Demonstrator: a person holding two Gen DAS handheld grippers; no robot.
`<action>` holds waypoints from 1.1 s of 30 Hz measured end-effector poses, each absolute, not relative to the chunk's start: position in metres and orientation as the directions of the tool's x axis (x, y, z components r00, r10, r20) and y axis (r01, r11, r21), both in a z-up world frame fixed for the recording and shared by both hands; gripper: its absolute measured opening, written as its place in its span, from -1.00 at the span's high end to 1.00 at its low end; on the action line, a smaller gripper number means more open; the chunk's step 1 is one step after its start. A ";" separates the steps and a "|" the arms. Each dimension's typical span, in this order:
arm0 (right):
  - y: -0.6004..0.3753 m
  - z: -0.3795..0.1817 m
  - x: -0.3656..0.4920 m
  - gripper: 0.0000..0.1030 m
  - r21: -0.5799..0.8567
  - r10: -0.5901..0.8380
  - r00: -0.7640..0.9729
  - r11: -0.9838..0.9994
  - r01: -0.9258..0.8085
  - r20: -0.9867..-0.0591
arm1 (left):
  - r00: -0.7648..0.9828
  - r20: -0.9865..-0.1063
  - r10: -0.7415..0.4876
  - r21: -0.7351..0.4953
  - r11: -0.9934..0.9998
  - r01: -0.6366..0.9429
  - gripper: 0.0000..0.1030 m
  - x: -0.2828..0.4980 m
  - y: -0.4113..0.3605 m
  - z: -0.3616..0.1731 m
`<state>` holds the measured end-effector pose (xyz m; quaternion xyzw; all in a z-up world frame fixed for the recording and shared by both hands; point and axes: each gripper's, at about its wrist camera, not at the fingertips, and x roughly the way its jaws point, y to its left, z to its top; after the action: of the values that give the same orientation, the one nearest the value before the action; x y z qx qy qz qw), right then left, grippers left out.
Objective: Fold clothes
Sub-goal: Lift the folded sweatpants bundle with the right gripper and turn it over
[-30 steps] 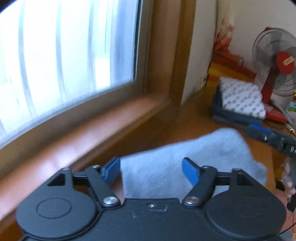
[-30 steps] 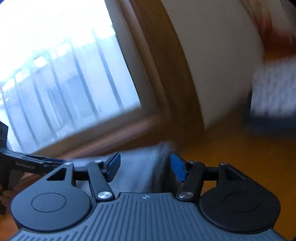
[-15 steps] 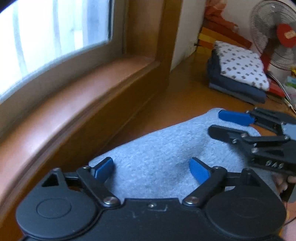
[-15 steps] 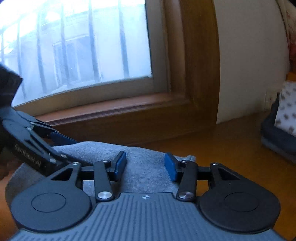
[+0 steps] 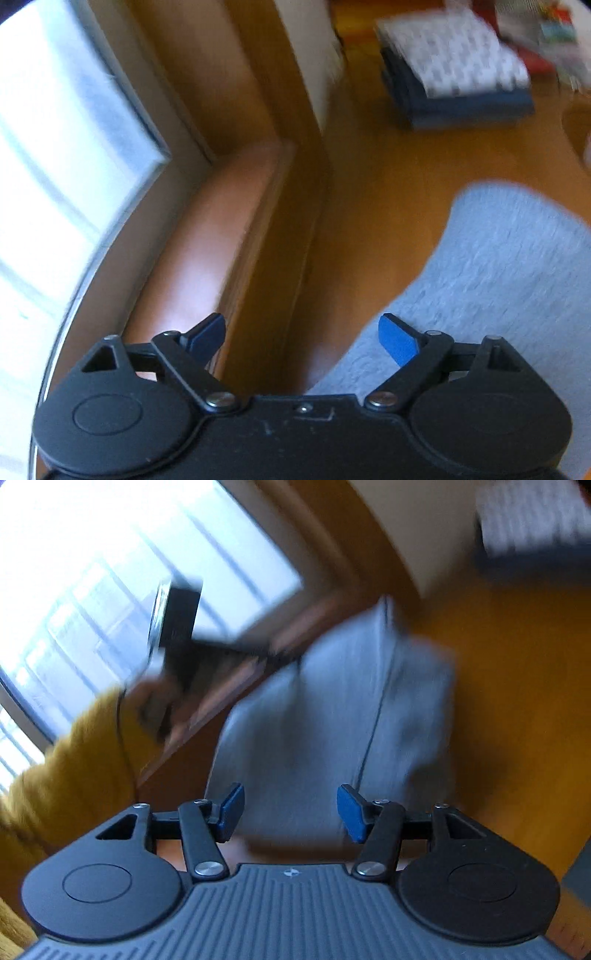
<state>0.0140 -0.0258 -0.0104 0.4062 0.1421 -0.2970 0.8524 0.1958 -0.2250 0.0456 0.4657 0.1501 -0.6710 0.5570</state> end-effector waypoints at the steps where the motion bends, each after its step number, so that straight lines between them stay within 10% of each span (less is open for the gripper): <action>1: -0.025 -0.017 0.021 -0.14 0.611 -0.375 0.782 0.489 0.623 -0.497 | 0.056 -0.801 -0.596 0.328 -0.358 0.874 -0.76 0.193 -0.227 0.042; 19: -0.149 -0.013 -0.030 -0.02 0.508 -0.488 0.694 0.473 0.720 -0.530 | 0.175 -0.906 -0.385 0.295 -0.278 0.914 -0.67 0.169 -0.127 0.035; 33: -0.240 -0.001 -0.032 -0.15 0.389 -0.325 0.801 0.742 0.546 -0.503 | 0.010 -0.845 -0.535 -0.290 0.474 0.831 -0.70 0.126 -0.016 0.019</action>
<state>-0.0320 -0.2396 -0.0013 0.2679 0.2061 -0.2390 0.9103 0.1263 -0.0157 0.0193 0.1471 0.5035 -0.4913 0.6953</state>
